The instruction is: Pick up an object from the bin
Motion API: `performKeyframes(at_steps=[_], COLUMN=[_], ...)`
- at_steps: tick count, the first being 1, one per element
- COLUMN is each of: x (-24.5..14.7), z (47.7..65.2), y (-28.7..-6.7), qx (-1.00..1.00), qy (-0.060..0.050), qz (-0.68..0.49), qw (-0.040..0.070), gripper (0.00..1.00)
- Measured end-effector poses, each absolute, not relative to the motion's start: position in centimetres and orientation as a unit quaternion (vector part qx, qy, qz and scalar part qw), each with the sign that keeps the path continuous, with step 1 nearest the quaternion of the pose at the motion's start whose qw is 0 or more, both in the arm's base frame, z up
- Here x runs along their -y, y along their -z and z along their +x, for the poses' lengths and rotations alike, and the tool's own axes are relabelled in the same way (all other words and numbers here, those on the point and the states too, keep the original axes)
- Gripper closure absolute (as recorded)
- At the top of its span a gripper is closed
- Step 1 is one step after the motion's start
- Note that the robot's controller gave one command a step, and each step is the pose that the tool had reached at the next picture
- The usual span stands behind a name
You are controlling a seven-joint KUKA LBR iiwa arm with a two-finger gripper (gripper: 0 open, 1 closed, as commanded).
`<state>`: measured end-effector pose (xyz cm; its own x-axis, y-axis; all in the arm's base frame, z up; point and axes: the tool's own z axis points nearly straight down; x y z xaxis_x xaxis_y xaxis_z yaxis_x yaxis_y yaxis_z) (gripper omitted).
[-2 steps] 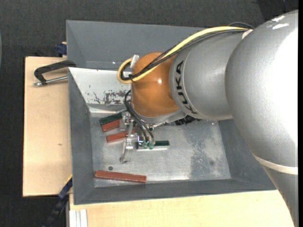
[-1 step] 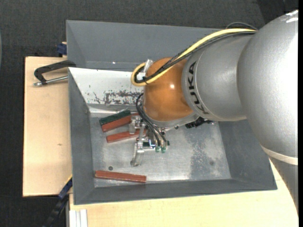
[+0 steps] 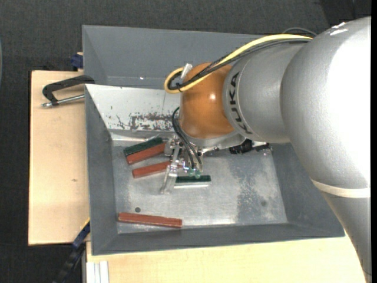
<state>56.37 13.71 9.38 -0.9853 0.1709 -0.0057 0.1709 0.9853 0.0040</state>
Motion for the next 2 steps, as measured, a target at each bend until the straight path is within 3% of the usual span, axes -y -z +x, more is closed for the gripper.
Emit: performKeyframes(at_steps=[1, 2], x=[-15.92, -15.92], z=[58.07, 58.07], y=[-7.24, -7.24], qx=[-0.999, -0.999], qy=[-0.001, -0.001], qz=[0.054, 0.054], qw=[0.003, 0.003], gripper=[1.00, 1.00])
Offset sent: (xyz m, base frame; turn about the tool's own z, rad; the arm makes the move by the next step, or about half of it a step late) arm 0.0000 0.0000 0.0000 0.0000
